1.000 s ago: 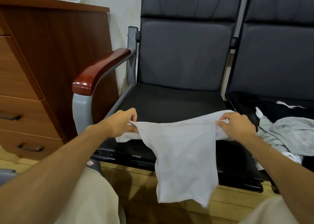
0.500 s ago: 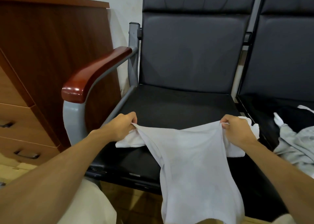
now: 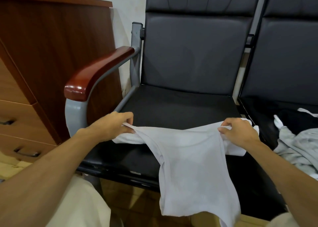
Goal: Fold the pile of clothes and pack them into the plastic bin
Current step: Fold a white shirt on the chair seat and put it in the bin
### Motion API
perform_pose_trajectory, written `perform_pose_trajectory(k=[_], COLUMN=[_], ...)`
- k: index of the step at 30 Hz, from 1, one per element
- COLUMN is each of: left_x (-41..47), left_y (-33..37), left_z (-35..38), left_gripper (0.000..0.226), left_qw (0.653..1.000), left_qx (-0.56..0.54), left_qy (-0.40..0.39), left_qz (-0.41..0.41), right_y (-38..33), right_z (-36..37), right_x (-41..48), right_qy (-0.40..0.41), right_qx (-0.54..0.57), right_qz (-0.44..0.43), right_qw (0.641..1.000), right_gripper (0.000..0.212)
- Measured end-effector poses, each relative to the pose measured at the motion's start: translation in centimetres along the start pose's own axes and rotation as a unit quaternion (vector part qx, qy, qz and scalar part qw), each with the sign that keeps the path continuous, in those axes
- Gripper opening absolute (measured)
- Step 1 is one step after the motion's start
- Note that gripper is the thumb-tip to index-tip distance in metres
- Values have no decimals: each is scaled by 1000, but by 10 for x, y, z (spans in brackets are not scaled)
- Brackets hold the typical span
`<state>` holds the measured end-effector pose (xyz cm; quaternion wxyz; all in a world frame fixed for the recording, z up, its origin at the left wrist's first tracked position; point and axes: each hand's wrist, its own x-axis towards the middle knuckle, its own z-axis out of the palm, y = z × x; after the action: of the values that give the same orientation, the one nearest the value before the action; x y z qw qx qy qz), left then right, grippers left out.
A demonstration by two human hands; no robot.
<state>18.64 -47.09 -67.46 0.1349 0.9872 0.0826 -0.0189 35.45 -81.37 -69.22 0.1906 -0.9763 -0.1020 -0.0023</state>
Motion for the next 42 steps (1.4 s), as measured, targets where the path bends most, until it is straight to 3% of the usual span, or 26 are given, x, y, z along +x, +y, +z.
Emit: perform_pose_trajectory(k=[2,5,11,16,21,24,26,30,32,34,35,36,40,42], left_x=[-7,-13,-22,-22,-27,-31,-38,-60,-69,-73,-73,-74,-92,-106], left_y=[1,0,-2,1,6,14,22,34,43,56,64,73,110,127], left_z=[-5,-8,5,8,8,1,-5,-15,-26,-44,-55,-65,-111,-132], left_gripper=[17,12,26,32,35,25,21,12,16,22,26,28,27,23], left_qw=[995,989,964,967,978,985,983,952,891,793,766,770,931,963], left_qx=[93,140,267,253,203,113,-14,-224,-385,-544,-578,-573,-292,-215], left_qy=[33,56,0,12,45,132,179,195,202,196,185,168,147,108], left_qz=[-2,4,11,-4,3,-2,-34,-71,-131,-191,-214,-226,-161,-119], right_y=[2,4,5,-5,-18,-31,-34,-38,-43,-50,-56,-62,-87,-94], right_z=[-5,-12,-11,-10,-15,-20,-24,-46,-62,-80,-90,-97,-147,-172], right_x=[-7,-21,-32,-35,-44,-55,-59,-79,-91,-102,-107,-109,-130,-138], right_qy=[1,-17,-40,-63,-34,-50,-40,-22,-20,-24,-29,-36,-77,-116], right_qx=[-9,-25,-48,-50,-75,-76,-34,54,80,108,125,138,148,160], right_qz=[-9,-11,-41,-62,-45,-40,-29,-19,-30,-36,-39,-42,-51,-38], right_qw=[1000,999,997,995,996,995,998,998,996,993,991,989,985,980], right_gripper=[10,17,27,24,25,25,22,18,20,26,30,32,24,24])
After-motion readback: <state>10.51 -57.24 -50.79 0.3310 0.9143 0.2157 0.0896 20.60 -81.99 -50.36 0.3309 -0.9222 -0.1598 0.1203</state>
